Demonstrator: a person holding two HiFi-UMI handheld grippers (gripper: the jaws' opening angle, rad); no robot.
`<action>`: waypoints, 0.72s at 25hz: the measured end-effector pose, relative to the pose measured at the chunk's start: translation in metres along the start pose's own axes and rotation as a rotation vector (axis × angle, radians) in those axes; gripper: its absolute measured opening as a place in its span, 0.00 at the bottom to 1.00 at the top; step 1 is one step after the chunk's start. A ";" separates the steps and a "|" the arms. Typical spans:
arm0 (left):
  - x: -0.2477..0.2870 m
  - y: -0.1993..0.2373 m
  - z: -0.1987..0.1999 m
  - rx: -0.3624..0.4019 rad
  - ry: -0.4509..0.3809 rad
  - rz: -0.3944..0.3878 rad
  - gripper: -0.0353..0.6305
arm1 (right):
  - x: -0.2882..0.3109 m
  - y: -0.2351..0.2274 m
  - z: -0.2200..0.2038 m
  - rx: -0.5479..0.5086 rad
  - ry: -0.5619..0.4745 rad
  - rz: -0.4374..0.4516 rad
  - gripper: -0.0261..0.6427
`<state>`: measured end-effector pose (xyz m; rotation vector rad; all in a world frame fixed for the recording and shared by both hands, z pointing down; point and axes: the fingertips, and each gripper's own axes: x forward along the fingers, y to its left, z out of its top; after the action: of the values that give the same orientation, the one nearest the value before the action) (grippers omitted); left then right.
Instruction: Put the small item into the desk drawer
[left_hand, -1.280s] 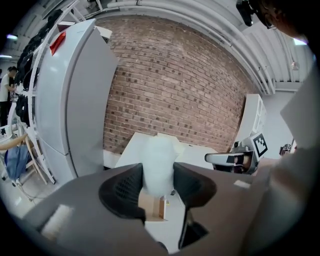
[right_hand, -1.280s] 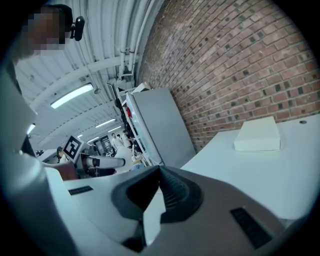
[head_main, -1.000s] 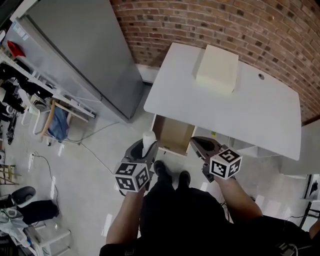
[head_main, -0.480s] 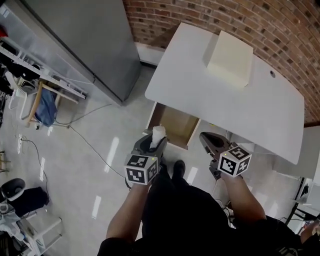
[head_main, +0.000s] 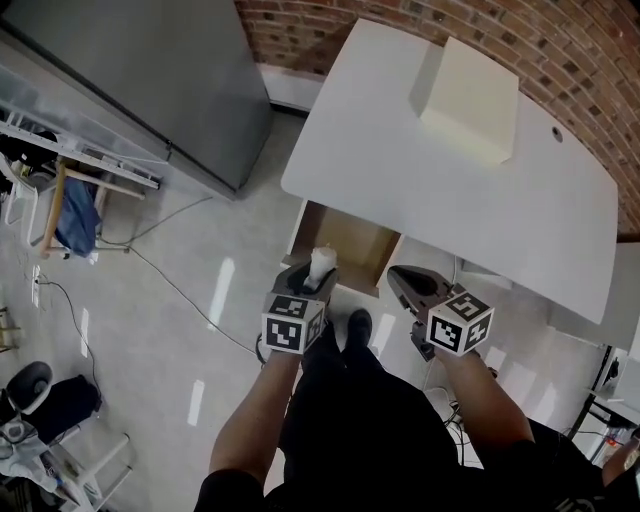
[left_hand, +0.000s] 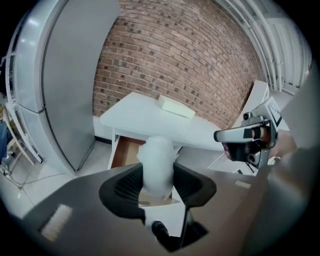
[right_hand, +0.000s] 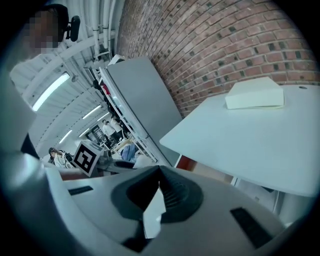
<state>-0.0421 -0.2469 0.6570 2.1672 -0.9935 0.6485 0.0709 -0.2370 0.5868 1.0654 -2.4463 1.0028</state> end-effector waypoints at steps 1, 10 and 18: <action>0.007 0.003 -0.005 0.001 0.019 0.001 0.33 | 0.003 -0.003 -0.004 0.006 0.005 -0.001 0.06; 0.080 0.021 -0.042 0.045 0.169 -0.007 0.33 | 0.037 -0.032 -0.044 0.082 0.040 -0.001 0.06; 0.135 0.023 -0.073 0.135 0.288 -0.042 0.33 | 0.053 -0.058 -0.069 0.122 0.049 -0.024 0.06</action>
<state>0.0073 -0.2674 0.8027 2.1258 -0.7683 0.9996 0.0762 -0.2448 0.6908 1.0917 -2.3538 1.1696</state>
